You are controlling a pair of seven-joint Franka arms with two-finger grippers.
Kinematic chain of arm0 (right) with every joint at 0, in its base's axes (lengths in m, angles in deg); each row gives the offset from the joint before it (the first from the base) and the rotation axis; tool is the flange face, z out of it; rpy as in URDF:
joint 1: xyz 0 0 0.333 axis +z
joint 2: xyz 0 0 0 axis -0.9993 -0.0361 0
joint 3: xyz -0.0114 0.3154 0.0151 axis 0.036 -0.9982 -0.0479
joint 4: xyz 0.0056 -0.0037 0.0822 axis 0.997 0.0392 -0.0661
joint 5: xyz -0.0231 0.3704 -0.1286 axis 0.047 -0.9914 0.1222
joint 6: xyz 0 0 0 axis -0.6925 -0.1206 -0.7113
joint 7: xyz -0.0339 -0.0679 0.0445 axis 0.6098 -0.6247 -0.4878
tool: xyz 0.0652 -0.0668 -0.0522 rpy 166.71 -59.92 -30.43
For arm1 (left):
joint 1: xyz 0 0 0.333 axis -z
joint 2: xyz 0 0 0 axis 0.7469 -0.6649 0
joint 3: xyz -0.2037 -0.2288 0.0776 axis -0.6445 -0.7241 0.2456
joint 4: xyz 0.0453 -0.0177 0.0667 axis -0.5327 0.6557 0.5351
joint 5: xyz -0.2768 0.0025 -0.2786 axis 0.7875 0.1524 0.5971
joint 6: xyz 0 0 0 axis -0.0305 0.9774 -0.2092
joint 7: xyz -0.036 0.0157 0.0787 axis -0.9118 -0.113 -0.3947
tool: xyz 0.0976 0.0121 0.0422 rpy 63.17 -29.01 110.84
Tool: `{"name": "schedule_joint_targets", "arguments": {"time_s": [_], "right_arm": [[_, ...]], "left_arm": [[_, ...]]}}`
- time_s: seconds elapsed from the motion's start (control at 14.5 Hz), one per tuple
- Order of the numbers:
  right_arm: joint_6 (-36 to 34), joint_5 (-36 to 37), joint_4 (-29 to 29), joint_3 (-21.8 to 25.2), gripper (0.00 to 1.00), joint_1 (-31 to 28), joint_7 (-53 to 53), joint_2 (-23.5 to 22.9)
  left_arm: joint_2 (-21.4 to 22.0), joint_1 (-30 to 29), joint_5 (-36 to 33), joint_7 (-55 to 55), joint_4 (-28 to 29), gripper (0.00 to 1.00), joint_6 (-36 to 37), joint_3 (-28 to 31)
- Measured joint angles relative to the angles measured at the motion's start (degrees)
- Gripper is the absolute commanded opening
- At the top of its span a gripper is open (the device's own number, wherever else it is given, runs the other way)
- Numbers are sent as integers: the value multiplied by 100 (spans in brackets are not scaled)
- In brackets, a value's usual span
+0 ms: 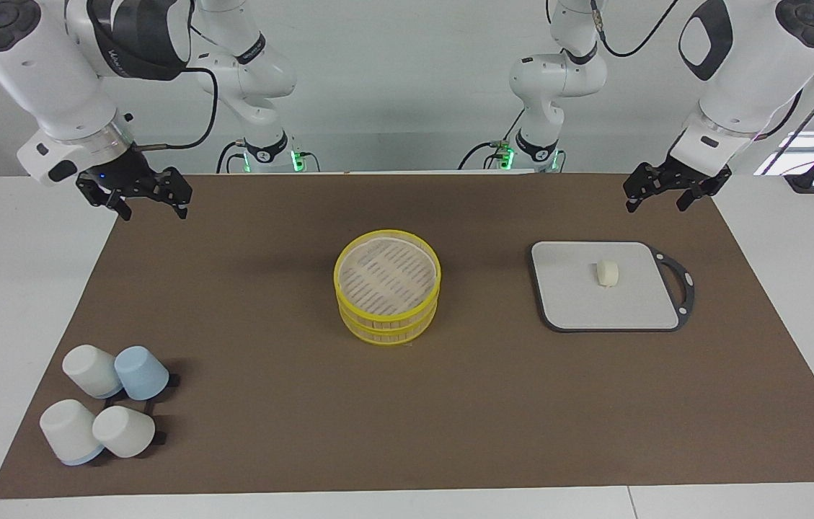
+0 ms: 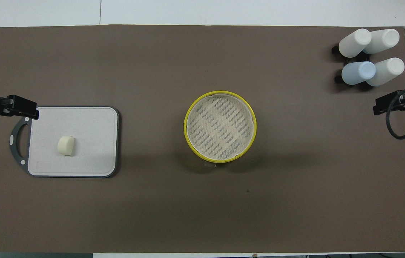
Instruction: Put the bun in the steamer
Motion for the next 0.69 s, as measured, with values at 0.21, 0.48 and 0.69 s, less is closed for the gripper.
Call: {"name": "schedule_joint_targets", "arguments": {"time_s": [0.21,0.48,0.69], "right_arm": [[-6,0,16,-3,100,0,0,0],[-10,0,35,-3,100,0,0,1],[-10,0,40,-3,100,0,0,3]], "left_arm": [[0,0,0,0,0,100,0,1],[0,0,0,4,0,100,0,-19],[4,-2,0,76,0,100,10,-47]]}}
